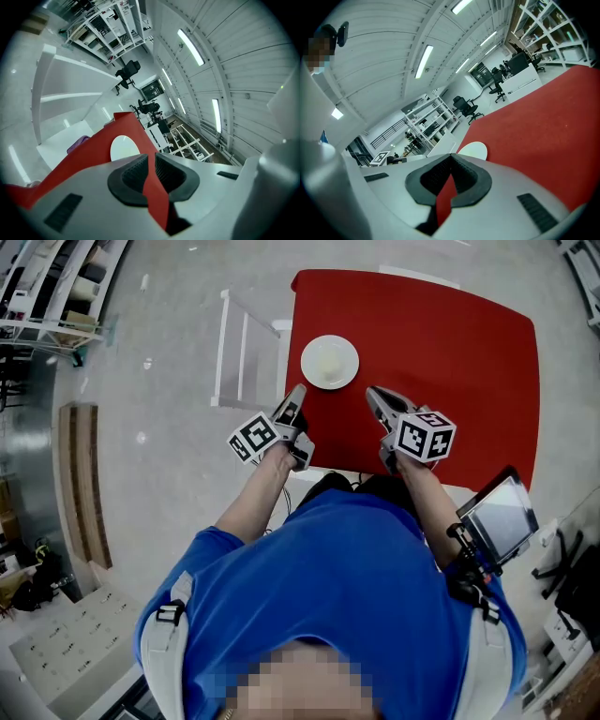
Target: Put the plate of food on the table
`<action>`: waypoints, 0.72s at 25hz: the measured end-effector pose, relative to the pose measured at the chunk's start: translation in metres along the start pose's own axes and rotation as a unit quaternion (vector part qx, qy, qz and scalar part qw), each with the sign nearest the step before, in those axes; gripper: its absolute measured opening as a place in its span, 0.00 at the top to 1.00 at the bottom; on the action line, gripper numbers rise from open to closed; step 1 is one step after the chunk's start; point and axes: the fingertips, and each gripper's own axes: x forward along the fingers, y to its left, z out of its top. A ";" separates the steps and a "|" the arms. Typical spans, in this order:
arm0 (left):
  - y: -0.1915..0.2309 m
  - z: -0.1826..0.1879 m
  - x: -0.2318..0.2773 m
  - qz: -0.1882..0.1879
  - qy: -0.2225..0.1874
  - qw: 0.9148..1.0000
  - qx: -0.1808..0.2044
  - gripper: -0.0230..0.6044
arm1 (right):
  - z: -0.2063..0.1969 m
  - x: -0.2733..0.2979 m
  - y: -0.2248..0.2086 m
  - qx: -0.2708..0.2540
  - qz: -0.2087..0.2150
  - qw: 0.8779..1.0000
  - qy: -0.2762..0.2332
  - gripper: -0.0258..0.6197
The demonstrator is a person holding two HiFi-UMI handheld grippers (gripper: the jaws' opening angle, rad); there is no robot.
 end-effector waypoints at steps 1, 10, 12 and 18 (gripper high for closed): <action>-0.004 0.000 -0.004 -0.007 -0.001 1.000 0.005 0.89 | -0.001 -0.002 0.004 -0.002 0.001 1.000 -0.001 0.96; -0.027 -0.003 -0.042 -0.056 -0.004 0.997 0.055 0.95 | -0.010 -0.016 0.036 -0.018 0.000 1.000 -0.014 0.96; -0.029 -0.004 -0.040 -0.061 0.000 0.996 0.067 0.95 | -0.008 -0.017 0.034 -0.019 -0.001 1.000 -0.016 0.96; -0.035 -0.007 -0.081 -0.080 0.006 0.993 0.087 0.95 | -0.028 -0.028 0.072 -0.028 -0.003 0.999 -0.026 0.96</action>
